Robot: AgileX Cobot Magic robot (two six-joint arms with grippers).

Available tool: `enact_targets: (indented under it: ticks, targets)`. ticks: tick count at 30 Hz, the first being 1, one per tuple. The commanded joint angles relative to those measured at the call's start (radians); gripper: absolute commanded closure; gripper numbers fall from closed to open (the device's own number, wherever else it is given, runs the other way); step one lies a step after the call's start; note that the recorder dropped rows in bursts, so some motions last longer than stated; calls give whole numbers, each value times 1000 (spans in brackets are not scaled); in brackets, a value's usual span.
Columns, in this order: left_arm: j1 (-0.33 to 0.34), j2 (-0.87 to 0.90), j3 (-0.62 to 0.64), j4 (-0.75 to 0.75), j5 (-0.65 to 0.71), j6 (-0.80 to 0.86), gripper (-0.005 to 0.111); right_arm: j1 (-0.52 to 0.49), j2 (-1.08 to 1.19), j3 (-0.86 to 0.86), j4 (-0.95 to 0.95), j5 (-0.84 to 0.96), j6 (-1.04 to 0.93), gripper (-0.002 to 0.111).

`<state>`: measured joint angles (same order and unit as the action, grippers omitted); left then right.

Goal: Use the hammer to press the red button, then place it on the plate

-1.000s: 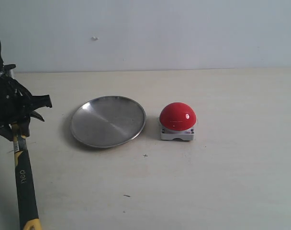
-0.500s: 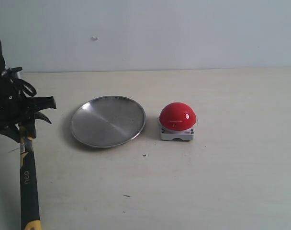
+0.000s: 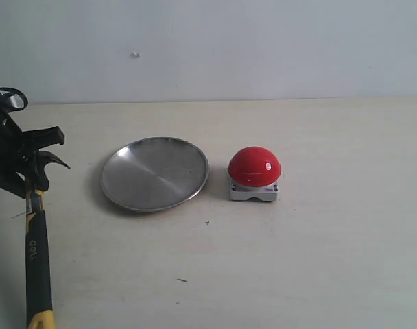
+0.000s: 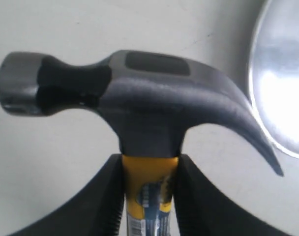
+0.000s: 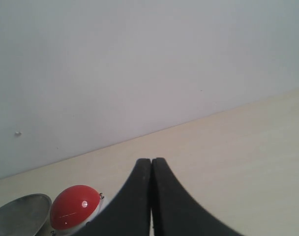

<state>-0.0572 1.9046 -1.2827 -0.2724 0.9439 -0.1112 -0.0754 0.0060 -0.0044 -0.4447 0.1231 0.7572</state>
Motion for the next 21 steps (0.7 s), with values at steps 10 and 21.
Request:
enact_targets:
  ticks: [10, 21]
  targets:
    - [109, -7, -12, -328, 55, 363, 107, -5, -6, 4, 0, -13, -5, 108]
    - [169, -7, -12, -517, 157, 585, 107, -5, -6, 4, 0, -13, -5, 108]
